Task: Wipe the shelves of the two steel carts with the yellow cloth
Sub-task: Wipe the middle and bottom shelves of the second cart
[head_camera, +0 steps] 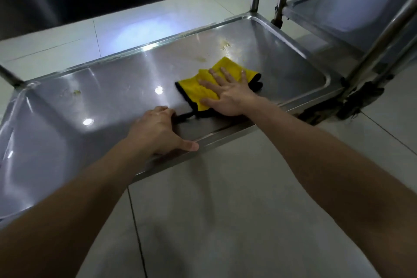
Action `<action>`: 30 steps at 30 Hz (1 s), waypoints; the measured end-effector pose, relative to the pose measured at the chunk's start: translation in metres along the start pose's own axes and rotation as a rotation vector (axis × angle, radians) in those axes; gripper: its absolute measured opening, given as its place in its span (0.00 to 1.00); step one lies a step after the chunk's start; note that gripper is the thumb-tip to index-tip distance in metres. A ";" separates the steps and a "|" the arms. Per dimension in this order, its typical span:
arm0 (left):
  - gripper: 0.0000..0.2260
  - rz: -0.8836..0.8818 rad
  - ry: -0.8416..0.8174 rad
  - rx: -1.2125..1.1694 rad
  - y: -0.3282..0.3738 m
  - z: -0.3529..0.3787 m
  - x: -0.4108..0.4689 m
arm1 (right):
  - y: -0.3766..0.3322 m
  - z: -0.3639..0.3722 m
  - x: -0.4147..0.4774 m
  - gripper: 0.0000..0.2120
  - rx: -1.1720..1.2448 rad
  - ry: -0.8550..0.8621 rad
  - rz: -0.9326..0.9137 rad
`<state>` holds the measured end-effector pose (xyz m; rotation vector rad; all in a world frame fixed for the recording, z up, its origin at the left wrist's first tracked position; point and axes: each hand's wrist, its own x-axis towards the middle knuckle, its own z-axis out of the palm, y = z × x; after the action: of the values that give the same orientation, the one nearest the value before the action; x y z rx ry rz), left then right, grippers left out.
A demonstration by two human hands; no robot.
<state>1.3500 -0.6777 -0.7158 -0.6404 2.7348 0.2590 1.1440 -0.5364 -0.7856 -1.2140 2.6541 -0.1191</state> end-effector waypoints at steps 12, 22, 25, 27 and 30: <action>0.48 -0.064 0.429 -0.143 -0.064 0.054 -0.077 | -0.072 -0.020 -0.052 0.47 0.330 0.193 0.331; 0.57 -0.118 0.255 0.099 -0.174 0.051 -0.098 | -0.085 0.015 0.006 0.71 0.037 0.024 0.293; 0.56 -0.118 0.283 0.099 -0.175 0.055 -0.095 | -0.101 0.010 0.039 0.71 0.014 0.008 0.141; 0.55 -0.127 0.275 0.076 -0.176 0.056 -0.094 | -0.124 0.009 0.055 0.68 0.005 0.002 0.022; 0.54 -0.125 0.270 0.070 -0.177 0.057 -0.093 | -0.165 0.011 0.062 0.63 -0.007 -0.017 -0.173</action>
<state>1.5251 -0.7828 -0.7550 -0.8798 2.9265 0.0499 1.2290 -0.6913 -0.7797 -1.4387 2.5340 -0.1274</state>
